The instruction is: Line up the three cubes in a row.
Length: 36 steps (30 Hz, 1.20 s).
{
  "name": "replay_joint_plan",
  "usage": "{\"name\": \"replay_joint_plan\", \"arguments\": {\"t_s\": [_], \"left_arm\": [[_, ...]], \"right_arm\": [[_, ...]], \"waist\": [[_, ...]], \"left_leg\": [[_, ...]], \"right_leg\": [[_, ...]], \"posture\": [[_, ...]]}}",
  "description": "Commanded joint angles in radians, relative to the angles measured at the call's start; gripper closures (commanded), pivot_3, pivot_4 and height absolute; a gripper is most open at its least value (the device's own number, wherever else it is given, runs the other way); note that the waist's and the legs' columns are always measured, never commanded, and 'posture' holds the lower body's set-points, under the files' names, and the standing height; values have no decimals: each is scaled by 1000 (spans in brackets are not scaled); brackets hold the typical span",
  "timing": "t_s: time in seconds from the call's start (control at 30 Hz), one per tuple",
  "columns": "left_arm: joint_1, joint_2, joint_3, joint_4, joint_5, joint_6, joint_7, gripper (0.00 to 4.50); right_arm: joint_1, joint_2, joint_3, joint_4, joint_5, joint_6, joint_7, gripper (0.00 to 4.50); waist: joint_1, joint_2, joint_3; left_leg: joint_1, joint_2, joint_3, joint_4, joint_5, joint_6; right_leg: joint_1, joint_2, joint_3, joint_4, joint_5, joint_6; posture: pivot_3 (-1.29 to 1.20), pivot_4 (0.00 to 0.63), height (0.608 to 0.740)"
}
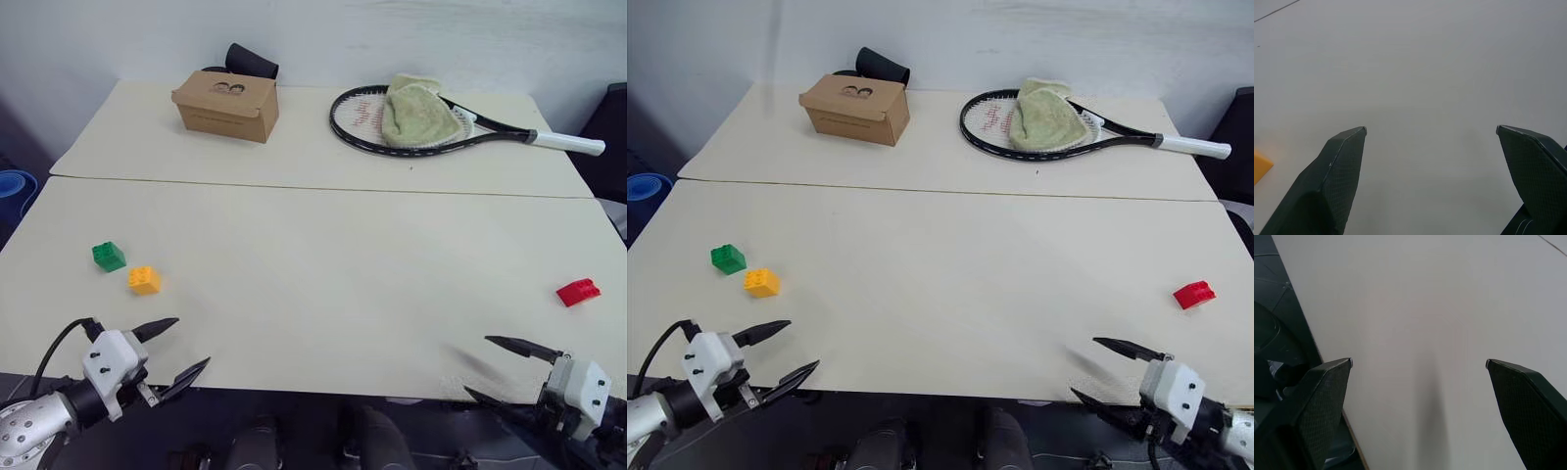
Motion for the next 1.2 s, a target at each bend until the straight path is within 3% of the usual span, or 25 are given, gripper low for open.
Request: {"name": "replay_joint_plan", "arguments": {"t_s": [0.03, 0.27, 0.3, 0.5, 0.7, 0.8, 0.97, 1.2], "left_arm": [[15, 1, 28, -37, -12, 8, -1, 23], [-52, 23, -13, -79, -201, 136, -71, 23], [-89, 30, -73, -106, -209, 150, -88, 23], [-266, 29, -277, -115, -191, 165, -144, 23], [-387, -9, -394, -73, -129, 130, -141, 23], [-393, -16, -405, -74, -132, 136, -135, 23], [-386, -21, -406, -100, -150, 162, -115, 23], [-378, -11, -387, -116, -154, 168, -108, 23]], "right_arm": [[0, 11, -25, -23, 14, 6, -13, 0], [-34, 97, -40, -65, 50, 138, -174, 0], [-16, 128, -89, -68, 62, 160, -228, 0], [45, 272, -269, -28, 85, 189, -411, 0], [71, 368, -320, 77, 54, 144, -476, 0], [22, 345, -318, 112, 70, 141, -470, 0], [-214, 170, -310, 308, 91, 199, -421, 0], [-528, -26, -236, 670, 39, 211, -313, 0]], "waist": [[-1, 0, 0], [2, 0, 0], [6, 1, -1], [25, 4, -3], [12, 12, -8], [-6, 13, -9], [-26, 14, -9], [-6, 15, -10]], "left_leg": [[0, 0, 0, 0, 0, 0], [0, 0, 0, 0, 0, 0], [0, 0, -1, 0, 0, 0], [0, -1, 0, 0, 0, -1], [1, 0, 1, -1, 0, -1], [2, 0, 2, -1, 1, -1], [2, -1, 2, 1, 2, 0], [1, -1, -2, -2, 5, -5]], "right_leg": [[0, 0, 0, 0, 0, 0], [0, 0, 0, 0, 0, 0], [0, 0, 0, 0, 0, 0], [1, 0, 0, 0, 0, 0], [0, 1, 1, 1, 0, 0], [1, 1, 2, 1, 0, 0], [1, 1, 3, 2, 0, 1], [0, 6, 2, 2, -1, 1]], "posture": [[0, 150, 740], [0, 150, 740], [0, 150, 740], [0, 150, 740], [0, 150, 740], [0, 150, 740], [0, 150, 740], [0, 150, 740]]}}
